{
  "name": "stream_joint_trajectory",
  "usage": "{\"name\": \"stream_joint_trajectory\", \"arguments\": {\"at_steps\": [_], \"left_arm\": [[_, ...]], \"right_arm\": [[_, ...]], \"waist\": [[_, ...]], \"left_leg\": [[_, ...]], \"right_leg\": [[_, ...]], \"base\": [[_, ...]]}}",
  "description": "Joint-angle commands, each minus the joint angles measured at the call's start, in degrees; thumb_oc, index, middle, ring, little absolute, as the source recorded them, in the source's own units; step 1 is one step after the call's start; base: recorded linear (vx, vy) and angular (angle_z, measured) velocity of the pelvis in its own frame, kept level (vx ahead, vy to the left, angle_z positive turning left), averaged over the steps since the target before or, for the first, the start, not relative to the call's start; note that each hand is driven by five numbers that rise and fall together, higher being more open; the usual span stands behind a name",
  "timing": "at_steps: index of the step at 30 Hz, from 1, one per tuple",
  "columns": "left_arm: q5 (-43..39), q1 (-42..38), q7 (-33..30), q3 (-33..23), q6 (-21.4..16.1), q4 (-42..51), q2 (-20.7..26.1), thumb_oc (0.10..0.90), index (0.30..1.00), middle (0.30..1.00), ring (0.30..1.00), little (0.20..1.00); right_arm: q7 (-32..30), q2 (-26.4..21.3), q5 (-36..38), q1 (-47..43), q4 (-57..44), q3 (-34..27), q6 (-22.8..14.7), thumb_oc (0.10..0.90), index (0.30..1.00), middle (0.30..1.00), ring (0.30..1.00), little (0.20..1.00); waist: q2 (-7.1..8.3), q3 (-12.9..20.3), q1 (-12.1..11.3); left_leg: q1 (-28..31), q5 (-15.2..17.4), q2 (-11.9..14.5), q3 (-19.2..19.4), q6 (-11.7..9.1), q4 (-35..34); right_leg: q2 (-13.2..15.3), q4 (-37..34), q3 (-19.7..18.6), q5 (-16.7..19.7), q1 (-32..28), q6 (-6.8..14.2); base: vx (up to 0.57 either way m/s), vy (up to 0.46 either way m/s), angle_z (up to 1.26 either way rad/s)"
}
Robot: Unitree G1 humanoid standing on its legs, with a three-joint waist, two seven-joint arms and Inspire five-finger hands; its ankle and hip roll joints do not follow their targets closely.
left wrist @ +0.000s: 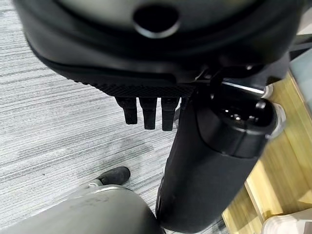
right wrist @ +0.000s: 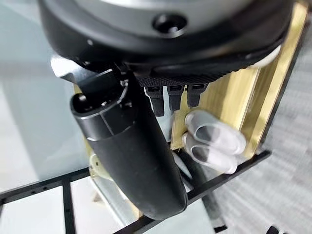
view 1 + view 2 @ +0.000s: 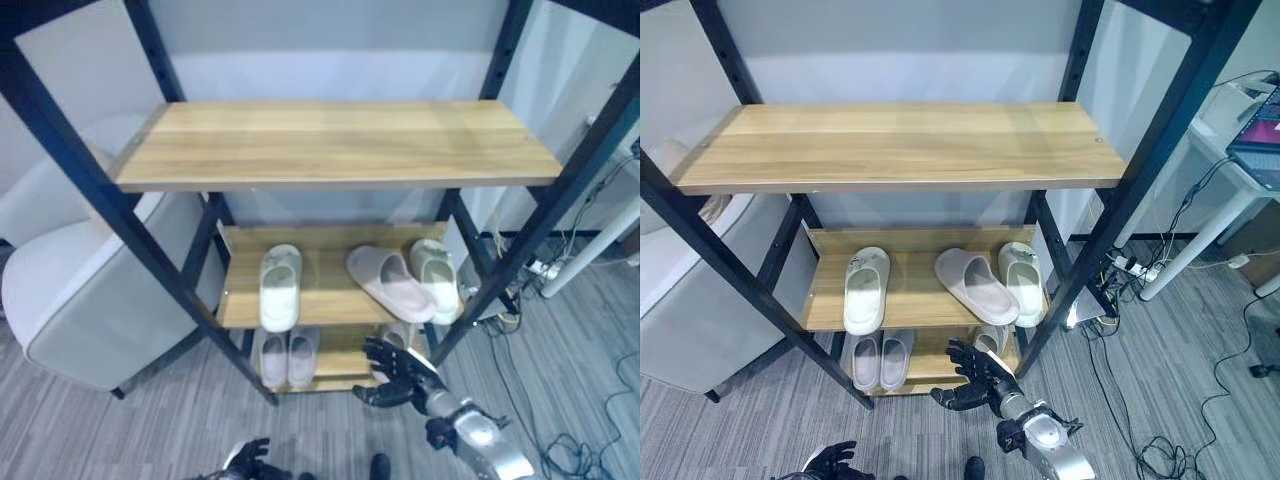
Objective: Arrange the slippers neatly on the shoe rack.
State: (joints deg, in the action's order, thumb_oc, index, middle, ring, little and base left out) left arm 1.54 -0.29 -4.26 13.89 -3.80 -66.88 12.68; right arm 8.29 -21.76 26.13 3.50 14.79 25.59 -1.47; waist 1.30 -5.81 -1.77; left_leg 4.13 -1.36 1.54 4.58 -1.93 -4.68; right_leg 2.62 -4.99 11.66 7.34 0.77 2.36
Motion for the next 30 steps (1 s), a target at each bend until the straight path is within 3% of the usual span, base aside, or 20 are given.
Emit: {"name": "stream_joint_trajectory", "arguments": {"at_steps": [1, 7, 11, 20, 23, 30], "left_arm": [[2.58, -2.98, -0.14, 2.73, -0.65, -3.12, -2.17, 0.8, 0.9, 0.9, 0.9, 0.9], [2.72, -2.32, -0.42, 3.0, -0.73, -2.14, -2.58, 0.8, 0.9, 0.9, 0.9, 0.9], [3.01, -1.6, -0.54, 3.6, -0.82, -2.14, -3.4, 0.8, 0.9, 0.9, 0.9, 0.9], [2.92, -0.68, -0.74, 4.6, -0.63, -1.55, -4.06, 0.8, 0.9, 0.9, 0.9, 0.9], [3.34, 0.02, -0.61, 4.72, -0.95, -1.02, -3.88, 0.8, 0.9, 0.9, 0.9, 0.9], [4.24, 1.35, 0.33, 5.0, -1.44, -1.6, -3.05, 0.8, 0.9, 0.9, 0.9, 0.9]], "right_arm": [[1.62, -1.09, 6.2, -3.93, -13.34, 0.3, -4.37, 0.8, 0.9, 0.9, 0.9, 0.9], [0.48, -3.09, 6.46, -6.42, -20.16, -1.02, -6.05, 0.8, 0.9, 0.9, 0.9, 0.9], [-2.34, -4.36, 3.1, -9.79, -24.65, -3.14, -8.06, 0.8, 0.9, 0.9, 0.9, 0.9], [-9.15, -6.05, -6.8, -18.31, -24.41, -6.47, -10.52, 0.8, 0.9, 0.9, 0.9, 0.9], [-14.32, -10.81, -18.57, -24.32, -21.64, -8.94, -11.04, 0.8, 0.9, 0.9, 0.9, 0.9], [-18.45, -20.27, -28.12, -29.22, -17.1, -10.79, -10.91, 0.8, 0.9, 0.9, 0.9, 0.9]], "waist": [[-0.07, 0.24, -0.08], [-0.53, 0.51, 0.05], [-0.88, 1.01, 0.17], [-1.2, 1.47, -0.54], [-0.96, 1.69, -1.37], [-0.16, 1.8, -2.55]], "left_leg": [[-2.61, -1.47, 0.62, 2.46, -2.69, -0.32], [-2.06, -1.25, 0.97, 2.72, -2.84, -0.32], [-1.64, -1.1, 1.19, 2.75, -2.87, -0.32], [-1.34, -0.96, 1.36, 2.52, -2.83, -0.32], [-1.33, -0.81, 1.32, 2.2, -2.86, -0.32], [-1.44, -0.77, 1.42, 1.54, -3.03, -0.32]], "right_leg": [[0.47, -0.01, -0.25, -8.1, -5.01, 5.19], [0.26, -0.01, -0.52, -8.37, -5.37, 5.1], [0.09, -0.01, -0.45, -8.52, -5.68, 5.05], [0.06, -0.01, 0.04, -8.58, -6.0, 4.98], [0.06, -0.01, 0.57, -8.78, -6.23, 5.09], [0.06, -0.01, 1.71, -8.89, -6.39, 5.19]], "base": [[0.0, 0.0, 0.0], [0.0, 0.0, 0.0], [0.0, 0.0, 0.0], [0.0, 0.0, 0.0], [0.01, 0.004, 0.01], [0.01, 0.011, 0.05]]}}
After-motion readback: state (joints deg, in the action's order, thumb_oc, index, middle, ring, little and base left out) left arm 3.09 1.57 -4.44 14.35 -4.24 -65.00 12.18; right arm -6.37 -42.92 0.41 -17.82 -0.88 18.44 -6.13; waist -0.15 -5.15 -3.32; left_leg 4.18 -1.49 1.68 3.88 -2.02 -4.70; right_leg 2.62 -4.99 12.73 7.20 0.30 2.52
